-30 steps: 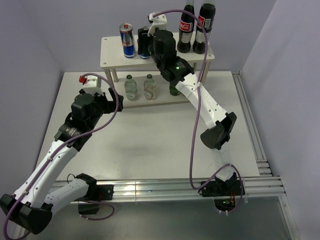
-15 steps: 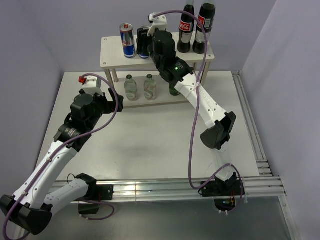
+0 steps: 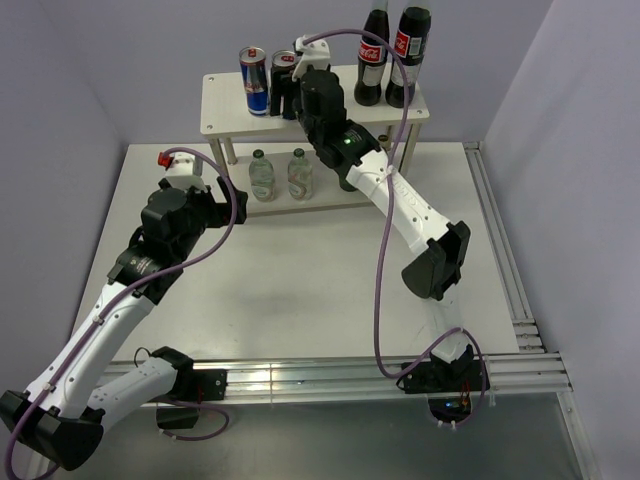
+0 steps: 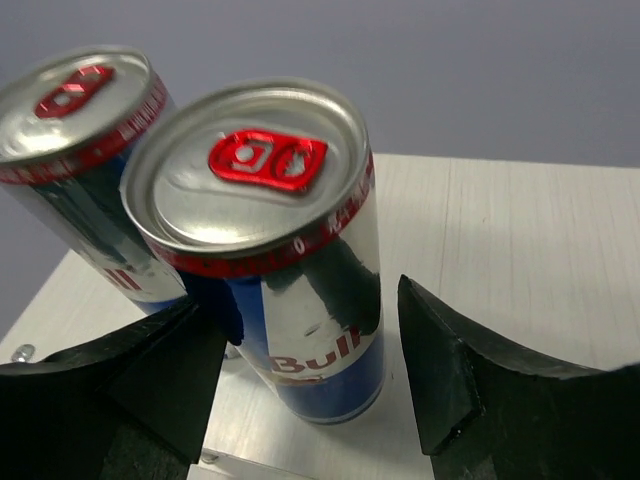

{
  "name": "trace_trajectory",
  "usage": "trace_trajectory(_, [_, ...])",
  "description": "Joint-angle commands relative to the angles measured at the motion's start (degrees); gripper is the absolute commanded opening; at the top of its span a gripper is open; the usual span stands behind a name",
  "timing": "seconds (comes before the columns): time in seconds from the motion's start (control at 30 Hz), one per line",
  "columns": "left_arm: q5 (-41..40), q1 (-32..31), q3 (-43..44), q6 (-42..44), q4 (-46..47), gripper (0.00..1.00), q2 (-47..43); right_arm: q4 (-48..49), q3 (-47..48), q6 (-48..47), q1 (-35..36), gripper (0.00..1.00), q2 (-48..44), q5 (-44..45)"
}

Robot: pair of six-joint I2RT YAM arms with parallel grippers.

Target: Place and organize the beverage onto the shelf

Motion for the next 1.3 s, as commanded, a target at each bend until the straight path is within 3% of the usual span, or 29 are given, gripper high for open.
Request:
trace_trajectory(0.0, [0.2, -0.3, -0.1, -1.0, 1.1, 0.99, -1.0, 2.6, -2.5, 0.5, 0.2, 0.73, -4.1, 1.2])
trace_trajectory(0.03, [0.3, -0.4, -0.1, -1.0, 1.1, 0.99, -1.0, 3.4, -4.1, 0.5, 0.2, 0.74, -5.0, 1.1])
trace_trajectory(0.07, [0.3, -0.4, -0.1, -1.1, 1.1, 0.99, -0.9, 3.7, -4.9, 0.2, 0.3, 0.87, -5.5, 1.1])
trace_trajectory(0.1, [0.3, -0.3, -0.1, -1.1, 1.1, 0.99, -0.9, 3.9, -5.6, 0.2, 0.4, 0.89, -5.7, 1.0])
trace_trajectory(0.5, [0.1, -0.4, -0.1, -1.0, 1.2, 0.99, -0.9, 6.8, -15.3, 1.2, 1.1, 0.90, -11.2, 1.1])
trace_trajectory(0.77, [-1.7, -0.4, -0.2, -1.3, 0.9, 0.99, -1.2, 10.4, -33.0, 2.3, 4.2, 0.90, -22.6, 2.8])
trace_trajectory(0.9, [-2.6, -0.6, 0.1, -1.5, 0.4, 0.99, -1.4, 11.0, -48.2, 4.0, 9.1, 0.89, -34.7, 6.6])
trace_trajectory(1.0, [-3.8, -2.2, 0.3, -0.8, -0.6, 0.99, -2.3, 6.2, -62.6, 7.7, 15.2, 0.90, -50.6, 9.8])
trace_trajectory(1.13, [-5.6, -4.1, 1.4, -0.1, -3.4, 0.99, -5.2, -3.5, -72.1, 12.7, 22.3, 0.96, -67.4, 11.7])
trace_trajectory(1.27, [-2.0, -4.5, 1.6, 1.7, -4.5, 1.00, -11.7, -15.3, -73.5, 14.9, 25.9, 1.00, -80.6, 16.5])
